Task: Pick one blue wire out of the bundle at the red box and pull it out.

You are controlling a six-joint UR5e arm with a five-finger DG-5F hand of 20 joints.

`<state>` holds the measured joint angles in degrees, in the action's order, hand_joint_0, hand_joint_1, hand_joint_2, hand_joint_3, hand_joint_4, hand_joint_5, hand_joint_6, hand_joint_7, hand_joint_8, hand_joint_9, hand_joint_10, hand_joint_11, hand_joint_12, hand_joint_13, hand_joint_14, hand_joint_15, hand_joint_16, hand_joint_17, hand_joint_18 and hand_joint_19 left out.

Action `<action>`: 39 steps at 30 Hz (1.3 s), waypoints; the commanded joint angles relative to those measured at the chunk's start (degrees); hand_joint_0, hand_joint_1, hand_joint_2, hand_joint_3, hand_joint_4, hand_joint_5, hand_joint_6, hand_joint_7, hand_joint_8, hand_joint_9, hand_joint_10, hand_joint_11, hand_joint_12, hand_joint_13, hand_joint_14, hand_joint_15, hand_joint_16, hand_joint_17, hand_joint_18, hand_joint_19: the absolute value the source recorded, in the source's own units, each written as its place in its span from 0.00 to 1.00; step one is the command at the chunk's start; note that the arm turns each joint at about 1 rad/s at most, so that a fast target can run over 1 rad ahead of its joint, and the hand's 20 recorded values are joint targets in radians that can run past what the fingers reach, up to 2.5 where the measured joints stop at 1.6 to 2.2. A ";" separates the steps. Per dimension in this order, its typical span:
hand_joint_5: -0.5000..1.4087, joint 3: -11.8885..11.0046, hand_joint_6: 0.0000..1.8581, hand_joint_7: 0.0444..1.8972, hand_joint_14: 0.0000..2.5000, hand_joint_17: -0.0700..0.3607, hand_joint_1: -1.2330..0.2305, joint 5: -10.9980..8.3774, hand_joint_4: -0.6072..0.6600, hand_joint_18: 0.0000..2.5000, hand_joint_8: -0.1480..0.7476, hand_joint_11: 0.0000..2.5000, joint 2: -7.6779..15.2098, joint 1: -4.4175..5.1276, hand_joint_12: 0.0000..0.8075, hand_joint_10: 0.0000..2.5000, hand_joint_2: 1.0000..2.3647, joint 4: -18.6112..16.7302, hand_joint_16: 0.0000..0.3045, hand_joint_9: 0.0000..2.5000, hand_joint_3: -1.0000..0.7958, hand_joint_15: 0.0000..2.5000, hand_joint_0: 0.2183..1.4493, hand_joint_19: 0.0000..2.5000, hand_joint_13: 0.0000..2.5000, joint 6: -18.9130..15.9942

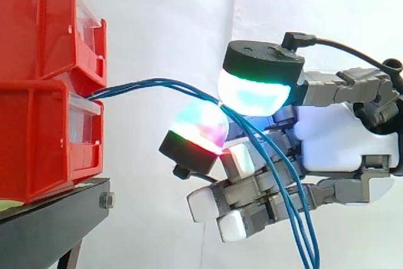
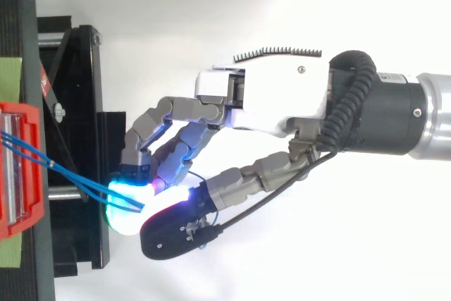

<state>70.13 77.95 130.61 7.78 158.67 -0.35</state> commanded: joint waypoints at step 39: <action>0.17 0.00 0.49 0.36 0.01 0.46 0.22 0.36 0.63 0.22 0.48 0.28 0.08 -0.49 0.45 0.01 0.01 -0.03 0.19 0.37 0.38 0.17 0.36 0.19 0.29 0.00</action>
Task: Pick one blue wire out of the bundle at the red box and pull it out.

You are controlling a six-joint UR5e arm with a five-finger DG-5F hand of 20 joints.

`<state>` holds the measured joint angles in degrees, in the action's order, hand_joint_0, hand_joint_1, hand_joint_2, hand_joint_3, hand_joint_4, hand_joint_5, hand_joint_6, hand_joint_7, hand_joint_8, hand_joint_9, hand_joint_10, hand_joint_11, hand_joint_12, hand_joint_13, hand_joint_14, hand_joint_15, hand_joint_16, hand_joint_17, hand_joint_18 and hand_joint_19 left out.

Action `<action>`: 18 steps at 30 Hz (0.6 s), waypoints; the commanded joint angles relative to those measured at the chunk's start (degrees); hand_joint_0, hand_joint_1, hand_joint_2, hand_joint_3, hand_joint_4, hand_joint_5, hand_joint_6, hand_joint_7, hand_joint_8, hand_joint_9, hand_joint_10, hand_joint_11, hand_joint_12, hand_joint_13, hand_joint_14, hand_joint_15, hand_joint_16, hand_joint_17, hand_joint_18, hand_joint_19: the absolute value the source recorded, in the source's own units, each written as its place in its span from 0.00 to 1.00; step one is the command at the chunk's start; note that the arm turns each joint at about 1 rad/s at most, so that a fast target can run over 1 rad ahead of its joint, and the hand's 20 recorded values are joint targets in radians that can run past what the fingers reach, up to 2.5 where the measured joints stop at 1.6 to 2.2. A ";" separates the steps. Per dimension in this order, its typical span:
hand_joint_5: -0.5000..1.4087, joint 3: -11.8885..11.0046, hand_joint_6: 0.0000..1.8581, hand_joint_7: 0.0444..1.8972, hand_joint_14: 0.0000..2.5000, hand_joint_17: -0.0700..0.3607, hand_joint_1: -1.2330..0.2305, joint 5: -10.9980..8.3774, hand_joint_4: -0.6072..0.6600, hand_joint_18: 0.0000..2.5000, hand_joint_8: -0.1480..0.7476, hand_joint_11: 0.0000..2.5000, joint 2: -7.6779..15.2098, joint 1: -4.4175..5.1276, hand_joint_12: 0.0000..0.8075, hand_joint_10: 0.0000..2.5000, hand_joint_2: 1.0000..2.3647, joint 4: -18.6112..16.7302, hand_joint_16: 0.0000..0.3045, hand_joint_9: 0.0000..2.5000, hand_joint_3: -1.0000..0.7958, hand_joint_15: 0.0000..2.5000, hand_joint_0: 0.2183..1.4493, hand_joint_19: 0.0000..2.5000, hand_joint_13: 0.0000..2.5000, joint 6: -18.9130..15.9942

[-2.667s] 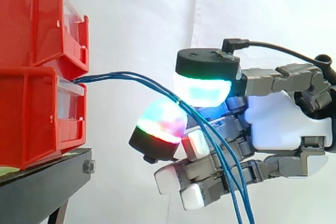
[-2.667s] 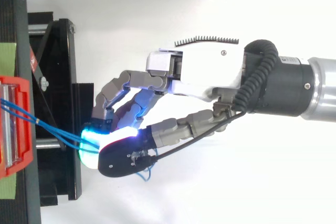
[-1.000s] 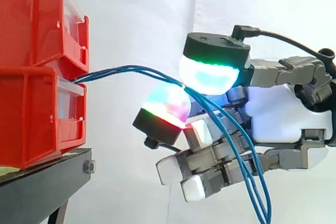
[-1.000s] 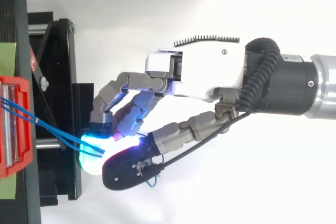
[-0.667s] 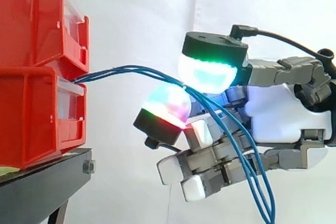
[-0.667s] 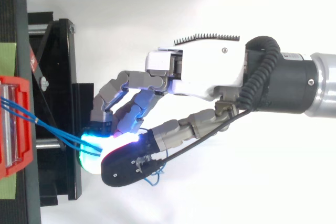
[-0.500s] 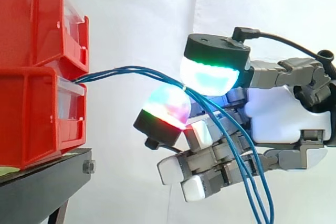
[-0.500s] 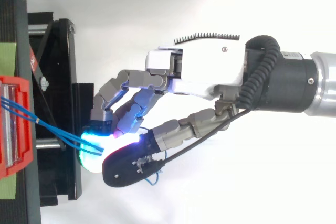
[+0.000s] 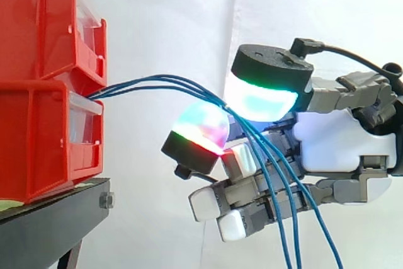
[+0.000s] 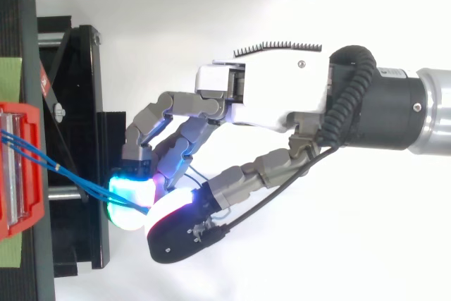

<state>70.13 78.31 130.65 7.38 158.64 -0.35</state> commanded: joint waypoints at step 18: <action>0.18 0.01 0.48 0.36 0.01 0.50 0.37 0.17 0.67 0.22 0.51 0.27 0.04 -0.08 0.49 0.01 0.01 0.18 0.21 0.39 0.44 0.18 0.30 0.21 0.29 0.00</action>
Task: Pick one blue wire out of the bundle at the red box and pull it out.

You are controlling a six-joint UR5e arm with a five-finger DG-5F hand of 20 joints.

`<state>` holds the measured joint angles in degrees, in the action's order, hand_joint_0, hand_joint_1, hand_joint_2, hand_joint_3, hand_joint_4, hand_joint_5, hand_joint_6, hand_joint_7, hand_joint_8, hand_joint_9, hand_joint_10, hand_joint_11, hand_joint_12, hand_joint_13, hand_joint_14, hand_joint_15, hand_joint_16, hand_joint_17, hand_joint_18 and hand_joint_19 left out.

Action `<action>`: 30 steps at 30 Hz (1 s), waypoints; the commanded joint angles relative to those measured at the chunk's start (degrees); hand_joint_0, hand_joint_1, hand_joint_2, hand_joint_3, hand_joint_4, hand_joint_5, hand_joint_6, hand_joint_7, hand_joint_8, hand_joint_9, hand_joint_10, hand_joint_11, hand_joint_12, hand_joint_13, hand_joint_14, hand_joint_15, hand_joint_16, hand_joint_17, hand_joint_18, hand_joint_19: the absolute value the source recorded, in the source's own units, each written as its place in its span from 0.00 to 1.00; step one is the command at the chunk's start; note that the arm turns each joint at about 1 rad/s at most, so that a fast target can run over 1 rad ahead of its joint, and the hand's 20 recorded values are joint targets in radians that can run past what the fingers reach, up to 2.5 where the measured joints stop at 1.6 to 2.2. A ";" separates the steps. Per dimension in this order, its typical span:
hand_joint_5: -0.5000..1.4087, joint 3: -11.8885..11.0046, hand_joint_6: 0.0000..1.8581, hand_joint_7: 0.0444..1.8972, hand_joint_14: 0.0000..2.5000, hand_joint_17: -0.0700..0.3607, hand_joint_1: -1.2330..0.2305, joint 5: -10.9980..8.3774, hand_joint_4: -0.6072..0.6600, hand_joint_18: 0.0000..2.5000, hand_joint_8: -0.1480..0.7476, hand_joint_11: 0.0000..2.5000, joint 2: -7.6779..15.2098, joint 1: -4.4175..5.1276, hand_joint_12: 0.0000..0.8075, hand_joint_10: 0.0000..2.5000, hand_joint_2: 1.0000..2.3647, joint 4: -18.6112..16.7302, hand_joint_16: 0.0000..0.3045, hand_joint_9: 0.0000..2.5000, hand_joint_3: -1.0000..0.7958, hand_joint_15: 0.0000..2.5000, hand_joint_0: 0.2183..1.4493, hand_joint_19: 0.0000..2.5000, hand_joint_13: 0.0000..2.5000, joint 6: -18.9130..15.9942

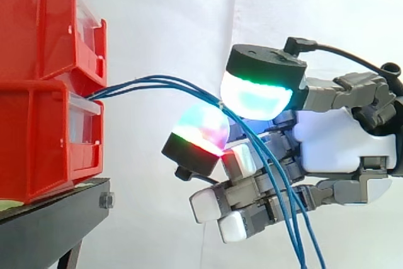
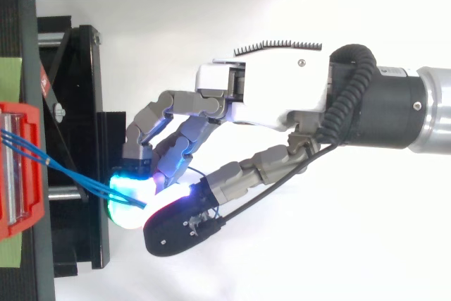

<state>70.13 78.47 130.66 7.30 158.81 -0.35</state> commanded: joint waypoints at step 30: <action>0.17 -0.08 0.49 0.36 0.01 0.47 0.25 1.07 0.65 0.21 0.50 0.29 -0.05 -0.27 0.45 0.01 0.01 0.09 0.19 0.36 0.45 0.18 0.37 0.19 0.29 0.00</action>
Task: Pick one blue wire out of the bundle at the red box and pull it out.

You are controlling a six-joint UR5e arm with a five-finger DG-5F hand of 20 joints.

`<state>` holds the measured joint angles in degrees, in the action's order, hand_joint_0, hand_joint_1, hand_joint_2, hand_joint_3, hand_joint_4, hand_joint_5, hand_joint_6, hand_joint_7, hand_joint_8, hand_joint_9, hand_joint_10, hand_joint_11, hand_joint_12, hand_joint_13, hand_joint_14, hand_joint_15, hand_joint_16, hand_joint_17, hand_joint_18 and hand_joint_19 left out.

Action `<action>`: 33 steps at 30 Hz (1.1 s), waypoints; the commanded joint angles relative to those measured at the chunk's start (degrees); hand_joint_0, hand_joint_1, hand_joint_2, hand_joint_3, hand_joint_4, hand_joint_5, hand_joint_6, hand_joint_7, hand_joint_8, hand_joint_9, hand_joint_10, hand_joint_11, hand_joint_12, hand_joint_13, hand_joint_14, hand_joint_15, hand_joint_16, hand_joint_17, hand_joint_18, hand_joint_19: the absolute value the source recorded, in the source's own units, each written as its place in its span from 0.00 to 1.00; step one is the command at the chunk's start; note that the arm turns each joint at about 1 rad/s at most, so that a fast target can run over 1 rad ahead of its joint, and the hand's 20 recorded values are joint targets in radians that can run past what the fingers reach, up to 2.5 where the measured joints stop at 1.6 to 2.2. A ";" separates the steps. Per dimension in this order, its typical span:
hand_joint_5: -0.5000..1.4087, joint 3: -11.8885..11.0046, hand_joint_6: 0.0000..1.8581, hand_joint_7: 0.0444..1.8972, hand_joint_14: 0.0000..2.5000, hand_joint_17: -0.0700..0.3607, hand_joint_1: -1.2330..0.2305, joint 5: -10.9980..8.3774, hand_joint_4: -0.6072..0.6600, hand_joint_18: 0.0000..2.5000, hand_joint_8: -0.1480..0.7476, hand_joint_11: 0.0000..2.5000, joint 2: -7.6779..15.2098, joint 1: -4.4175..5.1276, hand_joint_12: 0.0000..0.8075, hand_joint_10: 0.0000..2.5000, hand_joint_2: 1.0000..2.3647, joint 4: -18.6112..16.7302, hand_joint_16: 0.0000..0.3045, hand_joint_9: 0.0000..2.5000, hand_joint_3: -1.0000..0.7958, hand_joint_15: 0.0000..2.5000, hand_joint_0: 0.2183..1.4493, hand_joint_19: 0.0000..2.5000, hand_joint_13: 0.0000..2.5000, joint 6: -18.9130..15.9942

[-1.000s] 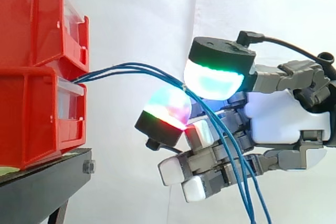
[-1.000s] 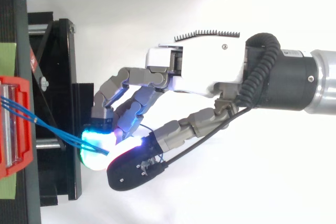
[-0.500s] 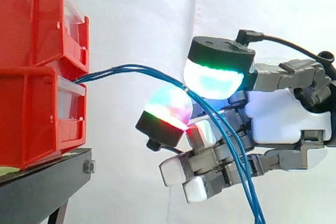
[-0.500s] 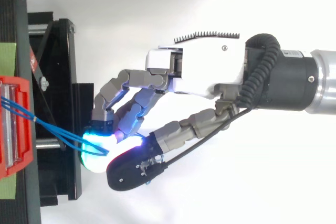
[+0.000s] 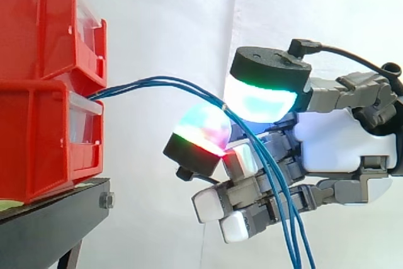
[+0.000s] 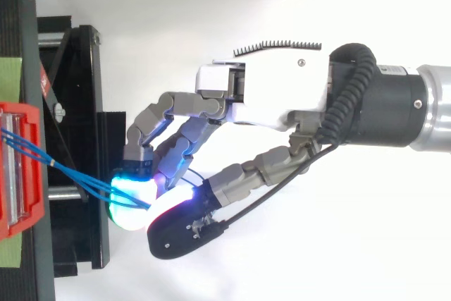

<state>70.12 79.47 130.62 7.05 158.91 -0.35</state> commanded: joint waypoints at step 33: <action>0.18 0.02 0.43 0.36 0.01 0.55 0.40 1.04 0.80 0.23 0.54 0.26 -0.02 -0.10 0.52 0.01 0.12 0.00 0.24 0.39 0.46 0.17 0.32 0.20 0.30 0.00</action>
<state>70.14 80.45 130.65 6.96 158.91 -0.35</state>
